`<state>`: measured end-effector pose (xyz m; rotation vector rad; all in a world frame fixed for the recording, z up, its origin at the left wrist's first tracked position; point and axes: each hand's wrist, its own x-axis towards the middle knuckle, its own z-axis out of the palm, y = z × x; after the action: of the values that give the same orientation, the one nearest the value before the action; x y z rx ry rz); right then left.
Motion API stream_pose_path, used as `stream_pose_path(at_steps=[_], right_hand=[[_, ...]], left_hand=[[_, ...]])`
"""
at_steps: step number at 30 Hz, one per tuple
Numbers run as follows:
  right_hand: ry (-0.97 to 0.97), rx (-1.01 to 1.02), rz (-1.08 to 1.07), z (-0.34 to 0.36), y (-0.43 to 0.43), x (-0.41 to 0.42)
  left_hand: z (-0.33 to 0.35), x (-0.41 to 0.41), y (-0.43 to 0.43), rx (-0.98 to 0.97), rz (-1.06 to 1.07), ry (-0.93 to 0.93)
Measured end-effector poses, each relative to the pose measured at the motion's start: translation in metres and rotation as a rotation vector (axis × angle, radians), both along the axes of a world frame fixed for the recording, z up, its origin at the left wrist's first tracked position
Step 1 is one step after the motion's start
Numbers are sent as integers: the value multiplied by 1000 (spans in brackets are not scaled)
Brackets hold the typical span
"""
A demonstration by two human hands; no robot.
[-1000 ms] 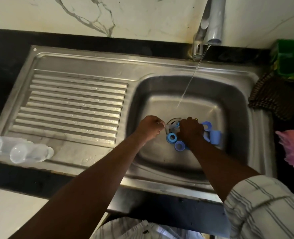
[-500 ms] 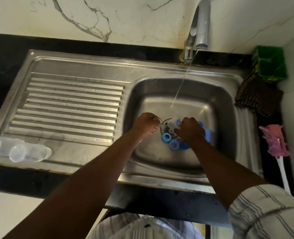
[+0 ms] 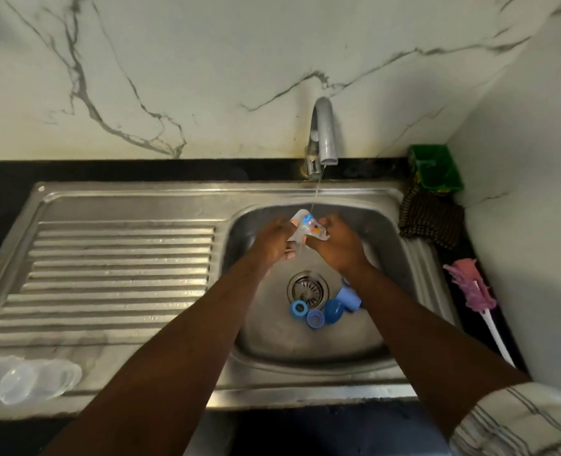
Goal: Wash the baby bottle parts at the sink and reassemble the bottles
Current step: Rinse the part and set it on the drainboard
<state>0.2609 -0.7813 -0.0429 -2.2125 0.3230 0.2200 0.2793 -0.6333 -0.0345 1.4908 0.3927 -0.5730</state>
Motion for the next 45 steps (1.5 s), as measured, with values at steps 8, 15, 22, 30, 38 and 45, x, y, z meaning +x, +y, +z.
stream_pose_path(at_steps=[8,15,22,30,38,45], right_hand=[[16,96,34,27,-14,30],[68,200,22,29,-11,43],[191,753,-315,37,-14,44],[298,1001,-465,32,-11,44],[361,837,-253,25,-5,46],[160,786,-77,36,0,50]], left_hand=[[25,37,-17,109,-165,-347],[30,45,-24,110,-89,-318],[34,50,-19,37,-17,-268],[17,34,-5,68,-136,-417],[9,26,6,234,-198,-332],[12,18,9,118,-145,-266]])
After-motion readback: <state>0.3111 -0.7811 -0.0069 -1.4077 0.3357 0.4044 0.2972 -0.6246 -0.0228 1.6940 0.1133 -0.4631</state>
